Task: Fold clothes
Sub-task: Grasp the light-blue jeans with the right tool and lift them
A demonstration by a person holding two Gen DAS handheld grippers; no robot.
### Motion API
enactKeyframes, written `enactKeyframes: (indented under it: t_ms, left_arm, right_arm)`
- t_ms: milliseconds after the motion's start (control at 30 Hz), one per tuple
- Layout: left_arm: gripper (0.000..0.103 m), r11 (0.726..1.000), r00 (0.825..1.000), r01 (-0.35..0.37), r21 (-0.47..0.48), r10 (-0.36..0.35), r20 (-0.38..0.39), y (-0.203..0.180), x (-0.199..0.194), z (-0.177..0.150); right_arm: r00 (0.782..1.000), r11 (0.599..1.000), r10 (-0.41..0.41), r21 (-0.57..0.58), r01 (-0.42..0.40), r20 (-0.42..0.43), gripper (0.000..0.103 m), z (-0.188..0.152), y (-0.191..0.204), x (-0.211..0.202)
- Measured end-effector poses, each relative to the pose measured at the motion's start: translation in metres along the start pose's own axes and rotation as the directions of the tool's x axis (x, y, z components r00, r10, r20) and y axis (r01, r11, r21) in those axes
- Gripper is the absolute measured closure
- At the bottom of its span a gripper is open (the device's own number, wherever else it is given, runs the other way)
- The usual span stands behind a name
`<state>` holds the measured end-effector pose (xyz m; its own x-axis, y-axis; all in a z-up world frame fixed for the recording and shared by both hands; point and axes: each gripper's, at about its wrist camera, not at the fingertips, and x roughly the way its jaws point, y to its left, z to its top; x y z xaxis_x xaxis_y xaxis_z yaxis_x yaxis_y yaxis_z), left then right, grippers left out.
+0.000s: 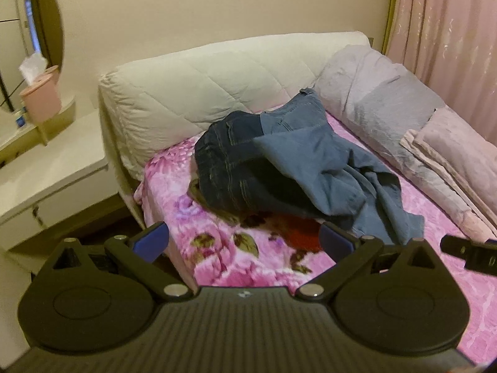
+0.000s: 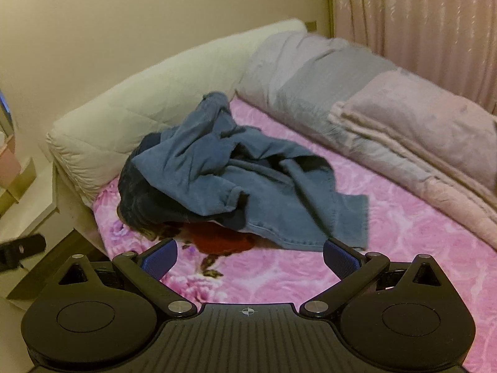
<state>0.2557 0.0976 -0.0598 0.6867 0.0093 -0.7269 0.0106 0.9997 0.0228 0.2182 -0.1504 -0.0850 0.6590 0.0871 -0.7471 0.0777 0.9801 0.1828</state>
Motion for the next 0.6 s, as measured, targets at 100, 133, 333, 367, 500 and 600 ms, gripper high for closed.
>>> enactKeyframes:
  t_ms: [100, 133, 333, 367, 500, 600]
  left_arm:
    - [0.001, 0.999, 1.0, 0.023, 0.025, -0.023, -0.009, 0.015, 0.034, 0.031]
    - [0.001, 0.999, 0.999, 0.031, 0.03, -0.031, -0.013, 0.019, 0.044, 0.04]
    - [0.003, 0.994, 0.995, 0.093, 0.063, -0.09, -0.053, 0.036, 0.11, 0.087]
    - [0.004, 0.992, 0.993, 0.105, 0.068, -0.101, -0.061, 0.038, 0.122, 0.094]
    - [0.005, 0.985, 0.984, 0.155, 0.075, -0.147, -0.102, 0.039, 0.168, 0.115]
    - [0.005, 0.98, 0.976, 0.184, 0.076, -0.173, -0.13, 0.035, 0.198, 0.127]
  right_arm:
    - [1.0, 0.999, 0.005, 0.037, -0.004, -0.028, 0.0, 0.018, 0.011, 0.033]
    - [0.999, 0.999, 0.004, 0.051, -0.002, -0.038, 0.0, 0.023, 0.014, 0.044]
    - [0.997, 0.986, 0.008, 0.164, 0.006, -0.081, 0.001, 0.057, 0.02, 0.102]
    - [0.996, 0.984, 0.008, 0.177, 0.008, -0.086, 0.0, 0.062, 0.021, 0.111]
    - [0.994, 0.973, 0.006, 0.23, 0.02, -0.111, 0.0, 0.077, 0.022, 0.147]
    - [0.993, 0.958, 0.024, 0.288, 0.011, -0.119, 0.0, 0.087, 0.017, 0.17]
